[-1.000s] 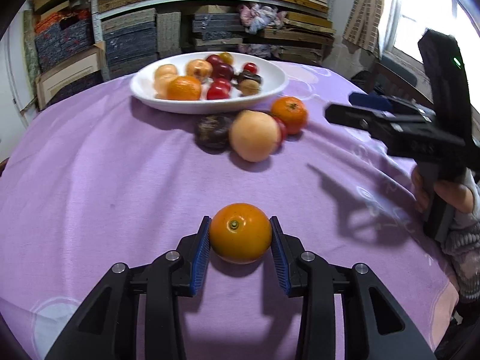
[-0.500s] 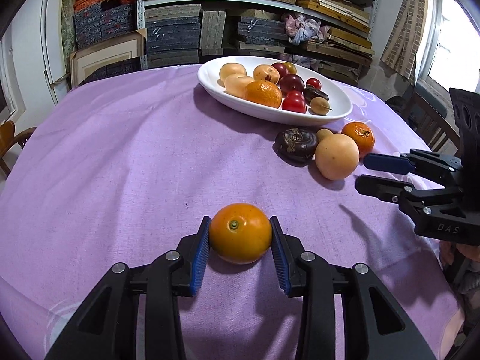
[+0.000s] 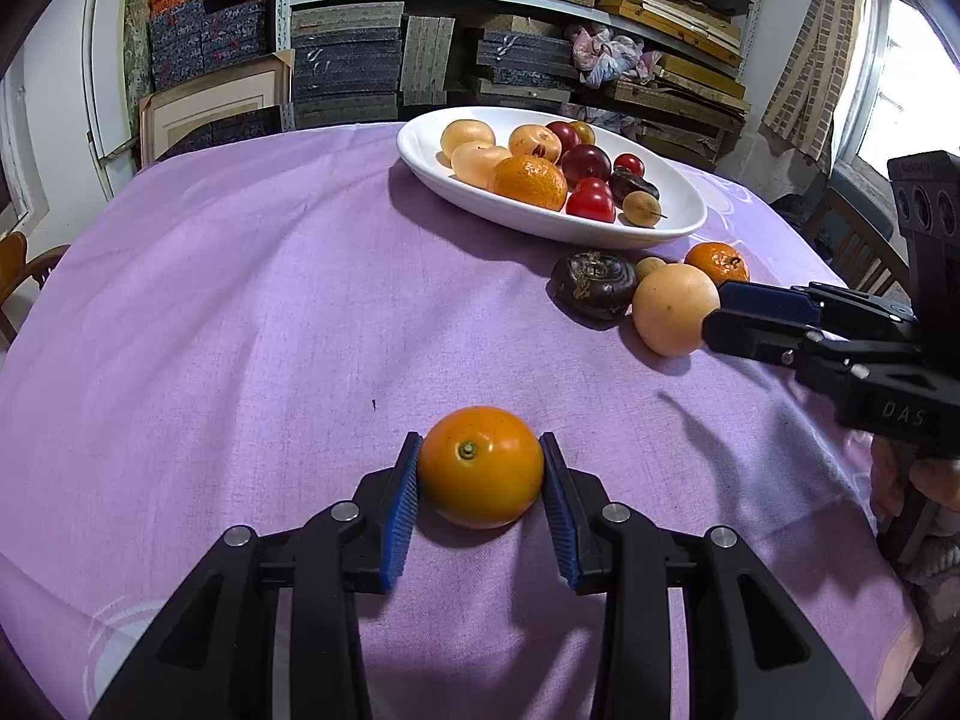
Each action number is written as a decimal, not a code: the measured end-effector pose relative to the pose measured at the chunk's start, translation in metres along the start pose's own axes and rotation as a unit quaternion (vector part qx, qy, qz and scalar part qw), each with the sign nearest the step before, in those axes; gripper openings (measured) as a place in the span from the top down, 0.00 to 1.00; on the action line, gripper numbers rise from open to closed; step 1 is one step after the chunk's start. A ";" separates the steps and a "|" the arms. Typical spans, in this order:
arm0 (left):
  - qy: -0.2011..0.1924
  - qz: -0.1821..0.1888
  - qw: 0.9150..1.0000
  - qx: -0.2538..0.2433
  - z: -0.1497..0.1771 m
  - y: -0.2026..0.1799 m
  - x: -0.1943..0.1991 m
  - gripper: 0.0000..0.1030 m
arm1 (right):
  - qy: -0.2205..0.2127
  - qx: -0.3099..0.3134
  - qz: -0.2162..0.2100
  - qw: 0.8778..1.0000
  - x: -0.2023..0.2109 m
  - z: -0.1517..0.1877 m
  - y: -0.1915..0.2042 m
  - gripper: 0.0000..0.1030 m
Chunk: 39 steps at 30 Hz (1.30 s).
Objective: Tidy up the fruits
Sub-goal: 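Hold the tangerine in the left tool while the right tool approaches another tangerine, then close the right tool around the second tangerine while the left tool holds its tangerine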
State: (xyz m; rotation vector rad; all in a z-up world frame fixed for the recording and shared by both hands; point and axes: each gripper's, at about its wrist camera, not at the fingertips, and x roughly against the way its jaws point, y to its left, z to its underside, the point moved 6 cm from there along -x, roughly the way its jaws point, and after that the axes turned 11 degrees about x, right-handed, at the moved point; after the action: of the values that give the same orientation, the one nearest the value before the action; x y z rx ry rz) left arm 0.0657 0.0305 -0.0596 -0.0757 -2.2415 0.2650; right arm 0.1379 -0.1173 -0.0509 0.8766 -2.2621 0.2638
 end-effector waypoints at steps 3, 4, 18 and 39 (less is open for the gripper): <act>-0.001 -0.001 1.000 -0.001 0.001 0.001 0.000 0.62 | -0.004 -0.034 0.003 0.999 0.004 0.003 -0.017 0.46; 0.000 0.000 1.000 0.000 0.000 0.000 0.000 0.62 | -0.007 -0.040 0.005 0.999 0.006 0.004 -0.022 0.46; -0.001 -0.003 1.000 -0.002 0.001 0.000 -0.001 0.62 | -0.002 0.025 0.134 0.991 0.018 0.006 -0.033 0.45; -0.001 -0.004 1.000 -0.002 0.000 0.000 -0.001 0.62 | 0.022 -0.045 0.117 0.992 0.002 0.009 -0.062 0.44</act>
State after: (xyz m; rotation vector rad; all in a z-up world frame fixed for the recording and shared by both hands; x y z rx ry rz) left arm 0.0660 0.0305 -0.0608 -0.0688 -2.2438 0.2559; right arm 0.1730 -0.1691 -0.0598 0.5533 -2.3174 0.2822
